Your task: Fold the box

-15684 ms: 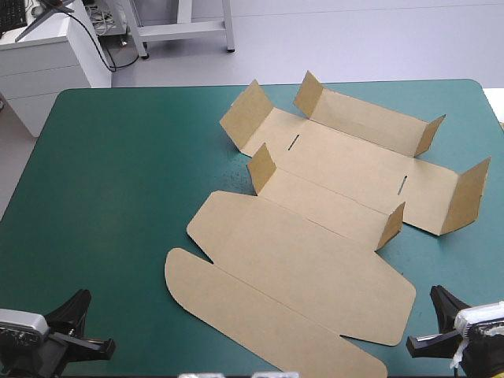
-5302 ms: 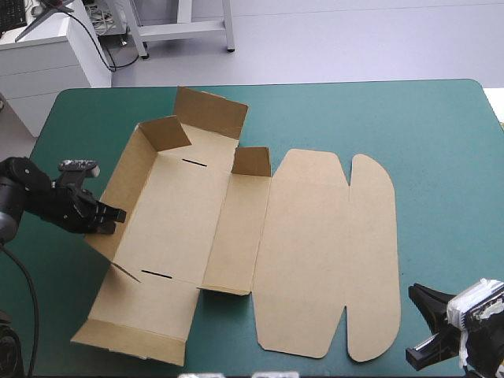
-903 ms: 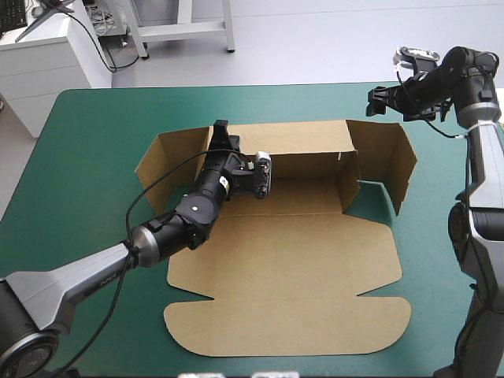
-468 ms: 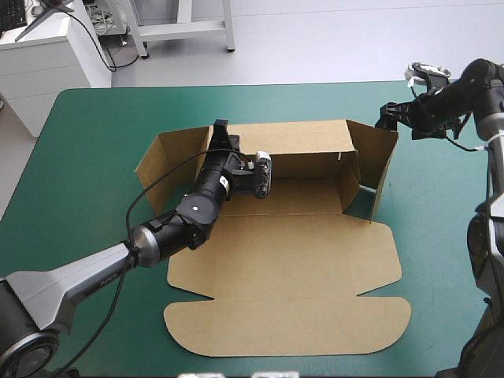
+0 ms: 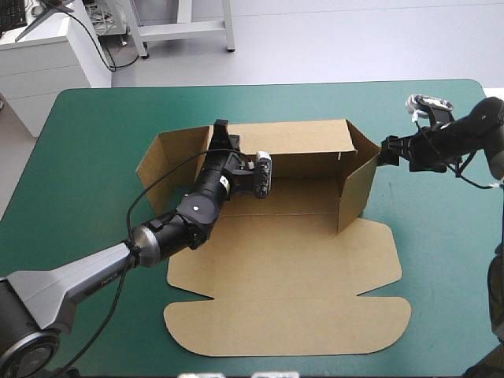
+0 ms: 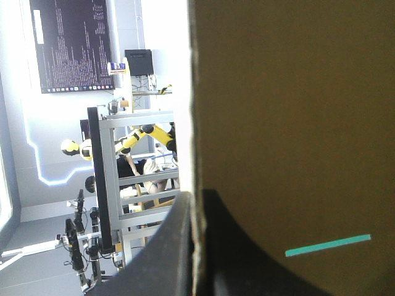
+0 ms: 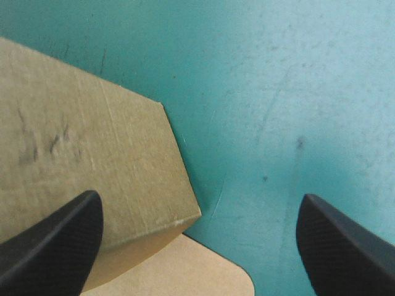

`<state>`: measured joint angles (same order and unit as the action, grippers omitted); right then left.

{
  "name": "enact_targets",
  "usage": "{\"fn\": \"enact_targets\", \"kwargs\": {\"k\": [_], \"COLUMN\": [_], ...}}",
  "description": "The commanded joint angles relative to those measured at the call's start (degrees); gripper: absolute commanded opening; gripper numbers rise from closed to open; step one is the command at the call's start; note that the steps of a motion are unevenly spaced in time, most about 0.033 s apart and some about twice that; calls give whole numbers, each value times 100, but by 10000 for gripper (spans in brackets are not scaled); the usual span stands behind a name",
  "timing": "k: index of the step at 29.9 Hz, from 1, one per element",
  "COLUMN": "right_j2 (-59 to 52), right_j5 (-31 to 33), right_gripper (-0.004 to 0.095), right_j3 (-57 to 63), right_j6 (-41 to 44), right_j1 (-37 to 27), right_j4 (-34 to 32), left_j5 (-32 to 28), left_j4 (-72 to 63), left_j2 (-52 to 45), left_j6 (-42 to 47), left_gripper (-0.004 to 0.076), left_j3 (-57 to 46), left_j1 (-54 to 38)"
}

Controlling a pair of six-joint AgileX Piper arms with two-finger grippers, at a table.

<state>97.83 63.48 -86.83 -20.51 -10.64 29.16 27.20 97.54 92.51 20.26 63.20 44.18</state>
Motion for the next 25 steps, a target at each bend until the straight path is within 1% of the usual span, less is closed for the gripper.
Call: {"fn": "enact_targets", "kwargs": {"k": [1, 4, 5, 11, 13, 17, 22, 25], "right_j2": [-689, -1054, -1154, -1289, -1250, -1248, -1248, -1248], "right_j5": [-399, -766, -871, -792, -898, -1357, -1392, -1456], "right_gripper": [769, 769, 769, 769, 769, 769, 769, 769], "right_j3": [470, 989, 1184, 1761, 1863, 1975, 2077, 2186], "right_j6": [-433, -938, -1308, -3351, -3651, -4013, -4481, -4559], "right_j1": [-39, -39, -39, -27, -27, -27, -18, 105], "right_j4": [363, 655, 836, 1743, 2011, 2051, 2568, 2625], "left_j5": [-169, -169, -169, -169, -169, -180, -209, -221], "left_j4": [13, 13, 13, 13, 13, 13, 13, 13], "left_j2": [-149, -149, -149, -149, -149, -149, -149, -149], "left_j6": [19, 19, 19, 19, 19, 19, 19, 19], "left_gripper": [-8, -8, -8, -8, -8, -8, -8, -8], "left_j3": [132, 132, 132, 132, 132, 132, 132, 132], "left_j1": [28, 28, 28, 28, 28, 28, 28, 28]}}
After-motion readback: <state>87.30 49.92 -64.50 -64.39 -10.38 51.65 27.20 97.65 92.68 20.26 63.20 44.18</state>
